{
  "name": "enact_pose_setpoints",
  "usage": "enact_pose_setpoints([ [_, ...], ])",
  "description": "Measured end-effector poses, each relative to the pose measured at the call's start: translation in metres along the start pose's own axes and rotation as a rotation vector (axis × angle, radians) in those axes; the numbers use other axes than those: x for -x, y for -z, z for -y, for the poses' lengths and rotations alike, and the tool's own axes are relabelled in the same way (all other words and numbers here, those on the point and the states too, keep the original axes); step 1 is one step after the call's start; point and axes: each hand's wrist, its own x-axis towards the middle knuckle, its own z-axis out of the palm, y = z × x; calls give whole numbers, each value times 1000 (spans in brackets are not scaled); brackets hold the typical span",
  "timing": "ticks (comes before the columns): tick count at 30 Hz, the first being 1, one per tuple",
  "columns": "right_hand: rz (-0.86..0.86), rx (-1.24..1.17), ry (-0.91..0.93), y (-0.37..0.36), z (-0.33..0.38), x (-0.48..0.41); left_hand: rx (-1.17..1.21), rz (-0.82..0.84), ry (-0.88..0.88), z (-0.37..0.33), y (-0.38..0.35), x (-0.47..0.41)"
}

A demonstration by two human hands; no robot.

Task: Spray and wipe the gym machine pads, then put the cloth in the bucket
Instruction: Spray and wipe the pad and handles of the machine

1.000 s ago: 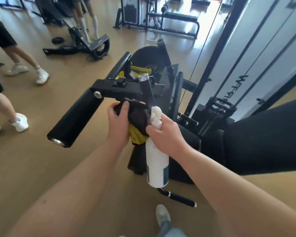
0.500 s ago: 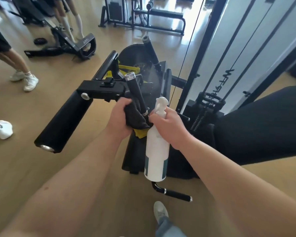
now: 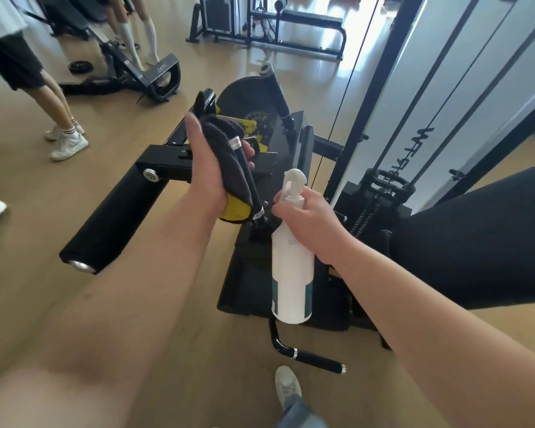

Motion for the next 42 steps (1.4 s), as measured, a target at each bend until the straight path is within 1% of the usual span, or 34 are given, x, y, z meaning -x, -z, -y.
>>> enact_pose_setpoints([
  [2,-8,-8,3,2,-3,-4,51,-103,109,26,7,1],
  [3,-14,-17,3,3,-5,-6,26,-136,161,42,13,4],
  [5,-24,-30,1,5,-8,-9,-80,-143,247,72,32,12],
  [7,-22,-22,1,7,-10,-10,-109,-173,222,83,39,24],
  [10,-17,7,12,7,-15,-11,33,-225,192,59,26,19],
  [11,-18,14,13,7,-15,-12,69,-205,206,47,21,10],
  [13,-22,20,14,7,-15,-12,76,-78,205,24,15,-5],
  [15,-19,7,14,7,-15,-12,80,9,204,23,13,-12],
  [16,-18,0,15,7,-15,-12,52,52,204,29,15,-10],
  [19,-14,-7,17,8,-15,-15,-176,94,174,54,29,0],
  [22,-13,-4,11,7,-17,-16,-452,-82,202,59,41,5],
  [23,-13,4,13,7,-16,-16,-487,-148,205,59,45,8],
  [24,-15,12,15,6,-16,-16,-465,-221,188,58,48,11],
  [26,-22,24,17,6,-16,-15,-364,-396,57,51,45,22],
  [27,-25,27,15,6,-16,-15,-362,-474,-30,47,42,26],
  [28,-28,27,14,6,-16,-14,-401,-507,-124,40,37,32],
  [29,-29,27,15,6,-17,-14,-464,-483,-184,34,33,35],
  [30,-29,27,17,6,-16,-14,-519,-422,-215,30,29,39],
  [31,-29,27,20,6,-16,-13,-556,-342,-209,28,25,43],
  [33,-26,20,27,7,-17,-12,-574,-227,-130,25,23,49],
  [34,-24,12,28,7,-17,-11,-548,-159,-79,25,27,50],
  [36,-21,-6,28,8,-18,-10,-467,36,-20,30,41,55],
  [37,-21,-11,28,8,-18,-10,-480,128,-33,30,47,59],
  [38,-20,-14,25,9,-18,-10,-543,192,-72,28,51,63],
  [39,-18,-14,25,9,-18,-10,-634,230,-129,26,54,63],
  [40,-16,-13,27,10,-18,-11,-752,232,-186,24,54,60],
  [42,-8,-5,28,10,-18,-13,-951,157,-219,21,45,56],
])
